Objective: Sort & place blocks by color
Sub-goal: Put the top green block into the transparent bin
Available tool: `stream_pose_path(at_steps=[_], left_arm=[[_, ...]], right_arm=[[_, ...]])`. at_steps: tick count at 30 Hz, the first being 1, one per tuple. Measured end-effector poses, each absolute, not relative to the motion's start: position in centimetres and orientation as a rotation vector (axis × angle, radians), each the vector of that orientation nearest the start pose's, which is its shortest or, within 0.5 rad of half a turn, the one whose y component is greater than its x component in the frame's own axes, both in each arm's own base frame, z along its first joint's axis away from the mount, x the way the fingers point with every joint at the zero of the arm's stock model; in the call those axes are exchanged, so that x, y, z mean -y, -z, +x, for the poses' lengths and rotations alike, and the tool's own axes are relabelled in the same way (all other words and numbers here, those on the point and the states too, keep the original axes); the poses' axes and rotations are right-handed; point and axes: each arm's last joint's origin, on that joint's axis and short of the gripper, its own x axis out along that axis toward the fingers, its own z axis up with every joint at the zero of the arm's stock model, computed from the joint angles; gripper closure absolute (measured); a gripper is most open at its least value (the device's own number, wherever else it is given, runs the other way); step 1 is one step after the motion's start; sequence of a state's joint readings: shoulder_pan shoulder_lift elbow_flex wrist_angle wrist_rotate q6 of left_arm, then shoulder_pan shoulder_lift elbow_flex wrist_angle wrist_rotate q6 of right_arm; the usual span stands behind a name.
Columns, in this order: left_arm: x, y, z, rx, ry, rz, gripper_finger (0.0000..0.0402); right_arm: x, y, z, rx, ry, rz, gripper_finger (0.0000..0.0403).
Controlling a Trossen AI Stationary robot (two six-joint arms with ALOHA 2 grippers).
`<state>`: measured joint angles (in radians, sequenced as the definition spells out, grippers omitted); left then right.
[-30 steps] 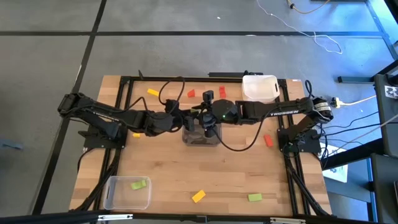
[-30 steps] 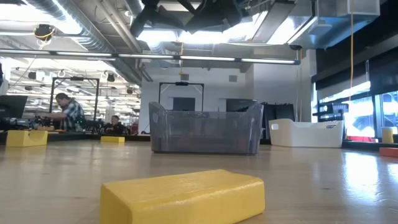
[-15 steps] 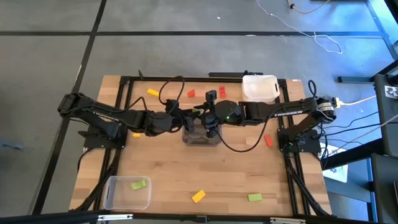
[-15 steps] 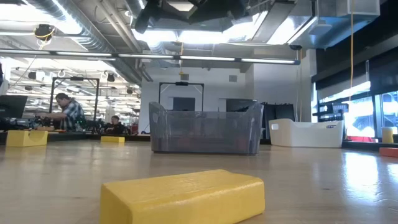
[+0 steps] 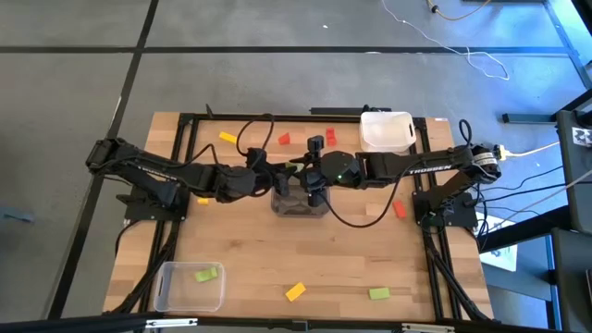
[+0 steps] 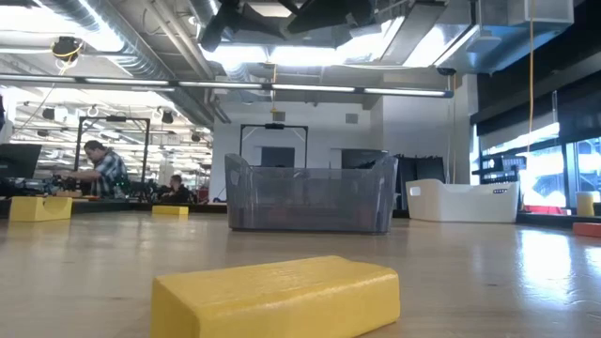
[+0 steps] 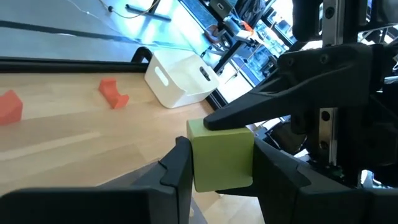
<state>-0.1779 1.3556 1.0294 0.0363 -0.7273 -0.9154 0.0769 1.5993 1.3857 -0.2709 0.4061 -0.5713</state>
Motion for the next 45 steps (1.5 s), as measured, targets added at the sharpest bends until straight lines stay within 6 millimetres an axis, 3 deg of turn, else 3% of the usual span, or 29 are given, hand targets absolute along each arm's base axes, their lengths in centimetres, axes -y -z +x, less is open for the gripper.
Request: stream_pose_path(at_steps=[18, 25, 36, 45], left_arm=[[3.61, -31.29, 29.9, -0.009, -0.61, -0.772, 0.0281], [3.61, -31.29, 29.9, -0.008, -0.611, -0.773, 0.0281], [3.6, -31.17, 29.91, -0.018, -0.609, -0.77, 0.0281], [3.46, -31.24, 29.58, -0.024, -0.64, -0.724, 0.0281]], right_arm=[[-2.13, -32.99, 36.25, -0.561, 0.155, -0.734, 0.0247], [-2.15, -32.97, 36.26, -0.559, 0.141, -0.732, 0.0269], [-2.07, -33.05, 36.28, -0.557, 0.167, -0.735, 0.0186], [-2.53, -33.07, 36.19, -0.558, 0.166, -0.744, 0.0174]])
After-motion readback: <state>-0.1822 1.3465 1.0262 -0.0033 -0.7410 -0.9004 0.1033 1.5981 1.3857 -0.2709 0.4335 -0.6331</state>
